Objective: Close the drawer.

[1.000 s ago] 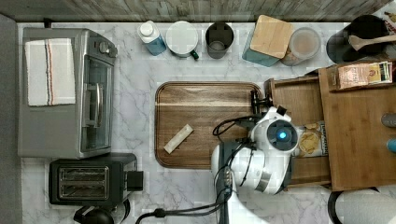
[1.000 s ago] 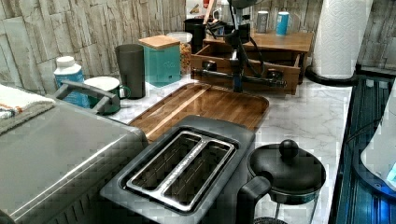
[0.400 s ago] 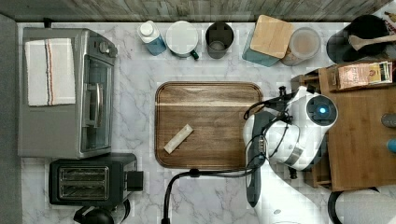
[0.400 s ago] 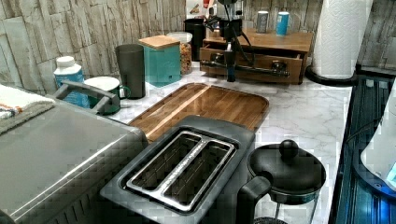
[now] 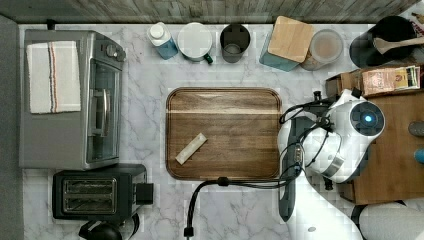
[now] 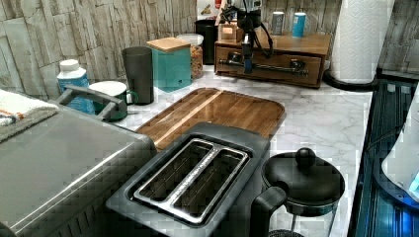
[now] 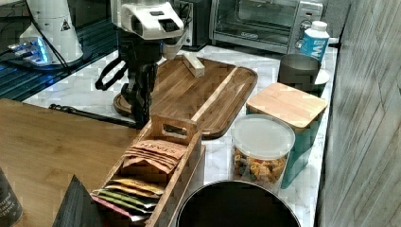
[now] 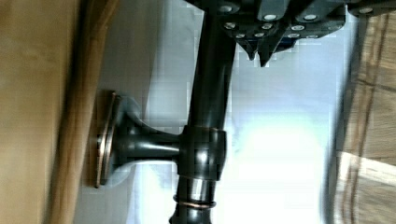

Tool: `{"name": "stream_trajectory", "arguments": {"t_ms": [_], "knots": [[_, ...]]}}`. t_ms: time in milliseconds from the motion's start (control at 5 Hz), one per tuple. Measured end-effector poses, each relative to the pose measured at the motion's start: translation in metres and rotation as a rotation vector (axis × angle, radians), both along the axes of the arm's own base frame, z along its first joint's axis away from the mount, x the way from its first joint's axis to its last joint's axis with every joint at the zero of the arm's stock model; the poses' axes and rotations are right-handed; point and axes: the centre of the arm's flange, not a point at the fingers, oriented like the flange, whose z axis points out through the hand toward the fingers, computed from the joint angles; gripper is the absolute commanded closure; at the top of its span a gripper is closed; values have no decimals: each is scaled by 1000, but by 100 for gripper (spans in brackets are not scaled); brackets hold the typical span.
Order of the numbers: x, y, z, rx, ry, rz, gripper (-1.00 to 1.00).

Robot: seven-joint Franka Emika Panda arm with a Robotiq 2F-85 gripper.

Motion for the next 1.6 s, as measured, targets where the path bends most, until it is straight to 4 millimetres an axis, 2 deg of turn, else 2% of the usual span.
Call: {"name": "stream_trajectory", "arguments": {"t_ms": [200,600,1600], "knots": [[1,-3,-1,-26,3,16,100],[10,4,-3,-64,50,50,100],[11,4,-3,-69,50,30,100]]}}
